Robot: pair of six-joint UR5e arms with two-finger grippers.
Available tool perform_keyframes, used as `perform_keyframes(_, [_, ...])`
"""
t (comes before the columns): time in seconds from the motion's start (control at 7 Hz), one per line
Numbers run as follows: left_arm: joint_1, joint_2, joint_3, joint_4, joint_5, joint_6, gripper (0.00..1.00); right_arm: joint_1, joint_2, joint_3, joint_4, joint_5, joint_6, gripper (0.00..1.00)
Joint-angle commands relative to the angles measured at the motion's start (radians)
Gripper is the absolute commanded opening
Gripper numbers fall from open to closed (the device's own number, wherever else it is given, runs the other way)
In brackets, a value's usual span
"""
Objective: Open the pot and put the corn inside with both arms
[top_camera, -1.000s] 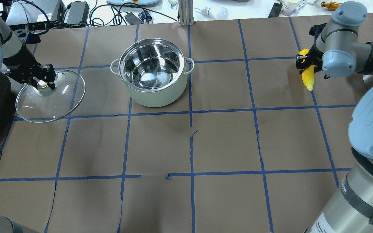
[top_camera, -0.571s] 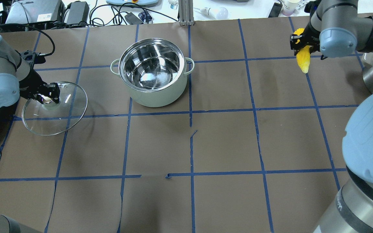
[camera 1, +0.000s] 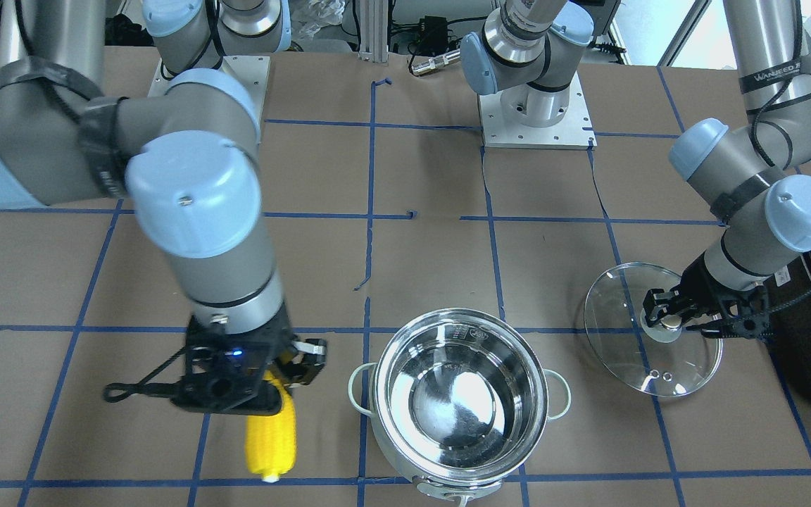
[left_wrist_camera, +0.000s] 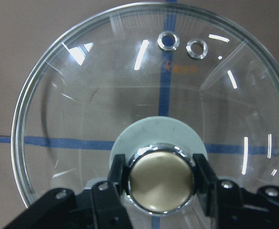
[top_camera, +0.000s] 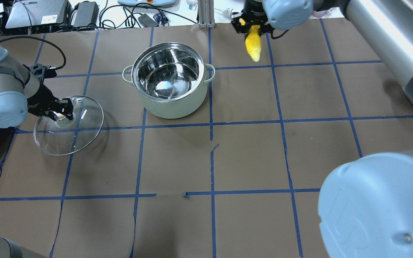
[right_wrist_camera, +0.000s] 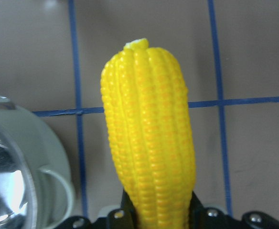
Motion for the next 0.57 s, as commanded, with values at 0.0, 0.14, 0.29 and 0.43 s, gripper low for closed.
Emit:
perform_keyframes(0.0, [0.002,-0.004,-0.002,0.001,0.003,-0.012,0.1,0.164,0.089,-0.09,0.005,0.006,0.182,0.0])
perform_keyframes(0.14, [0.002,-0.004,-0.002,-0.002,0.006,-0.015,0.1,0.201,0.111,-0.093,-0.041,0.006,0.202,0.0])
perform_keyframes(0.29, [0.002,-0.005,-0.003,-0.002,0.008,-0.012,0.13,0.217,0.122,-0.093,-0.055,0.009,0.227,0.0])
perform_keyframes(0.43, [0.002,-0.007,-0.003,-0.004,0.009,-0.015,0.18,0.228,0.132,-0.09,-0.088,0.023,0.227,0.0])
